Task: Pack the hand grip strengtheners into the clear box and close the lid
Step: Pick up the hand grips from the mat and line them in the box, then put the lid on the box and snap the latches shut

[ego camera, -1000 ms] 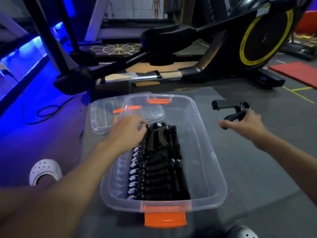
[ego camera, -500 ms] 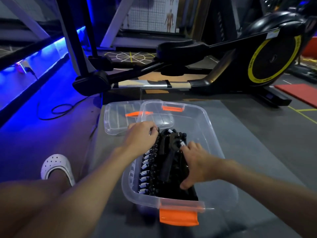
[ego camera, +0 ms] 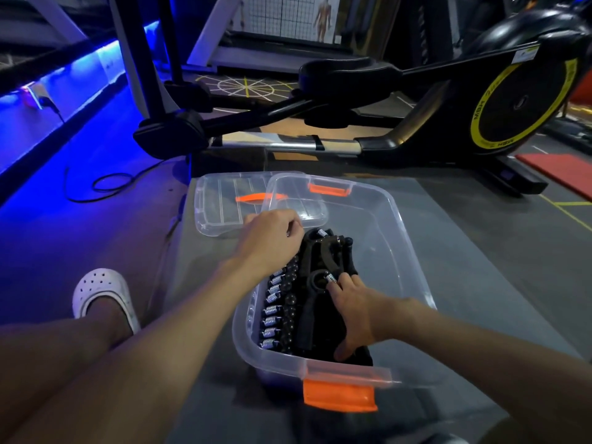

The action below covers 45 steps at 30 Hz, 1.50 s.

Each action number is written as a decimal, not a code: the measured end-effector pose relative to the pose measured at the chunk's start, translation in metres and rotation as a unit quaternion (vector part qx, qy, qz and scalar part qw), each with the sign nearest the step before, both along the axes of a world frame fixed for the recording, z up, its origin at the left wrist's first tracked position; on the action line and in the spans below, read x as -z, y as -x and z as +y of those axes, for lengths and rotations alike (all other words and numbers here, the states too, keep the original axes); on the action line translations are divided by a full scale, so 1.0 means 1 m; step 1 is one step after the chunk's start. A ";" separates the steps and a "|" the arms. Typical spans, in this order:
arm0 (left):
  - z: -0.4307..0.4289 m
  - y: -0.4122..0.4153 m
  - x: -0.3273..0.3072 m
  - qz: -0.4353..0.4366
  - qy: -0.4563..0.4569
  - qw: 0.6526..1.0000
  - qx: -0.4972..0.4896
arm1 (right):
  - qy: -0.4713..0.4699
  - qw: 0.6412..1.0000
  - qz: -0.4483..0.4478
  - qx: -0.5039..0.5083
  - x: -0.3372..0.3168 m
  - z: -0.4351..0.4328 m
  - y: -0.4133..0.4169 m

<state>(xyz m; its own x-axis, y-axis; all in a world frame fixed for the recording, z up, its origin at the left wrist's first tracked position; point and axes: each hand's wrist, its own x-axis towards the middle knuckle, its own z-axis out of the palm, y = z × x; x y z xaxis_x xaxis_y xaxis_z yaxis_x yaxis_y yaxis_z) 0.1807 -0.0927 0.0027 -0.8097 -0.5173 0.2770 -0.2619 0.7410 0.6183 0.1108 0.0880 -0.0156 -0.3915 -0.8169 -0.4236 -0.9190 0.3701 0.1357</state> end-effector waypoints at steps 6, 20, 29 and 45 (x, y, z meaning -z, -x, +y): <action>0.002 -0.006 -0.004 0.030 -0.036 0.999 -0.002 | -0.006 0.998 0.029 -0.047 0.003 0.001 -0.001; -0.001 -0.011 0.002 0.037 -0.072 0.996 0.022 | -0.004 0.997 0.040 -0.061 0.008 0.007 -0.011; -0.046 -0.007 0.003 0.116 -0.117 0.986 -0.035 | 0.198 0.979 -0.028 0.031 -0.026 -0.050 0.012; -0.211 0.013 0.137 -0.155 -0.014 0.988 -0.007 | 0.344 0.935 -0.064 0.058 0.008 -0.213 0.031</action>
<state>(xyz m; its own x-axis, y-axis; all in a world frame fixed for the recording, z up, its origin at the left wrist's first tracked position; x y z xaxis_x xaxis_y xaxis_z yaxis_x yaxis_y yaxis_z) 0.1675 -0.3037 -0.1342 -0.8465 -0.5324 0.0020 -0.4517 0.7200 0.5268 0.0794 -0.1249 -0.0232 -0.4760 -0.8689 0.1359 -0.8598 0.4272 -0.2798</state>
